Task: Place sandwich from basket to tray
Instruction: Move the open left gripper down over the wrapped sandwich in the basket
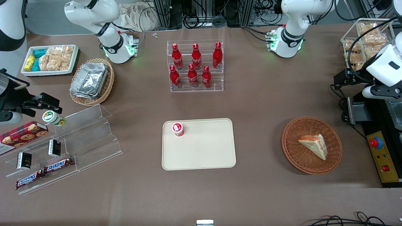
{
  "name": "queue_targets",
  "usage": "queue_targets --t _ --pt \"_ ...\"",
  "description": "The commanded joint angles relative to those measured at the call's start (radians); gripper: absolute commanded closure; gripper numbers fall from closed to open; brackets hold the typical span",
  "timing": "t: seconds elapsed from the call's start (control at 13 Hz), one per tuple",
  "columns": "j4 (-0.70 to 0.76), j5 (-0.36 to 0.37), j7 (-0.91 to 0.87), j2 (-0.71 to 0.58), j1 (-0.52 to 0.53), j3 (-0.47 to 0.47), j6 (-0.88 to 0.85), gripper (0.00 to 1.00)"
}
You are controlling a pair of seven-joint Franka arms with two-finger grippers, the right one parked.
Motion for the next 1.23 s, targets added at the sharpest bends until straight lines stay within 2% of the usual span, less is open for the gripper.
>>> queue_targets --t 0.0,0.31,0.46,0.62,0.92,1.08,1.15 --pt "0.033 -0.005 0.006 0.02 -0.01 0.004 -0.021 0.0" --pt "0.012 -0.061 0.001 0.069 0.001 0.009 0.038 0.0" --pt "-0.112 -0.061 -0.04 0.058 0.001 0.013 0.196 0.0" --pt "-0.163 -0.05 -0.214 0.093 0.006 0.013 0.298 0.0" --pt "-0.302 -0.044 -0.31 0.139 0.009 0.046 0.535 0.0" --pt "-0.338 -0.041 -0.525 0.182 0.009 0.049 0.602 0.0" --pt "-0.346 -0.03 -0.575 0.213 0.009 0.049 0.623 0.0"
